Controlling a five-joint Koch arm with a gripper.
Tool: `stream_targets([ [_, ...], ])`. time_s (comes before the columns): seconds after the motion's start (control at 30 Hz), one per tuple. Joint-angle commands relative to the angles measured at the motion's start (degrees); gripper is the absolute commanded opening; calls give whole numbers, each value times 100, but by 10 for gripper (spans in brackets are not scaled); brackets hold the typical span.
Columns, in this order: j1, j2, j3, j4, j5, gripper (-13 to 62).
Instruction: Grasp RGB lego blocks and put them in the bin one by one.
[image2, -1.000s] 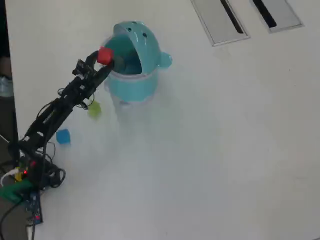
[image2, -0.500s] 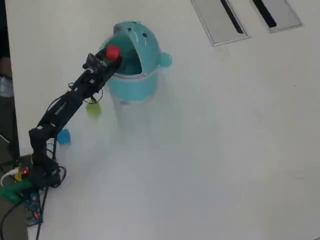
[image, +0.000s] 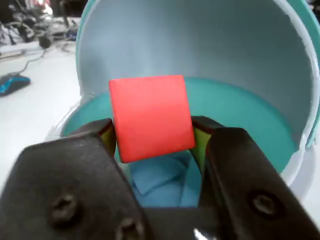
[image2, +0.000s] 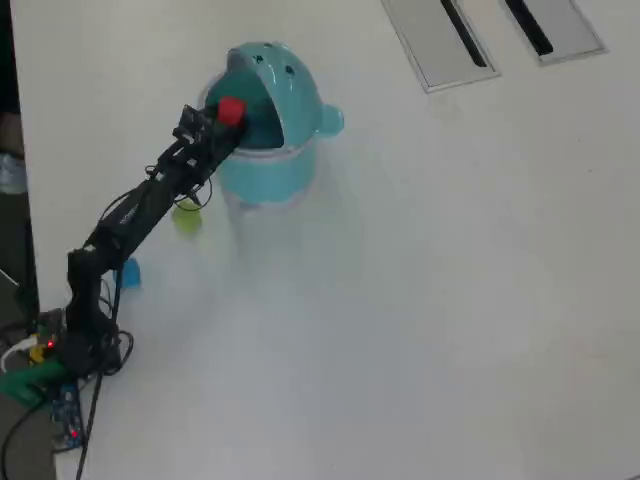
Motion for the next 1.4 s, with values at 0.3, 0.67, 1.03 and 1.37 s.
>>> stream_targets([
  [0.3, -158, 35, -650, -413, -1046, 279],
  [0.67, -158, 932, 62, -721, -1037, 278],
  [1.03, -18, 2312, 1081, 316, -1037, 278],
  [1.37, -264, 3533, 2716, 1354, -1011, 278],
])
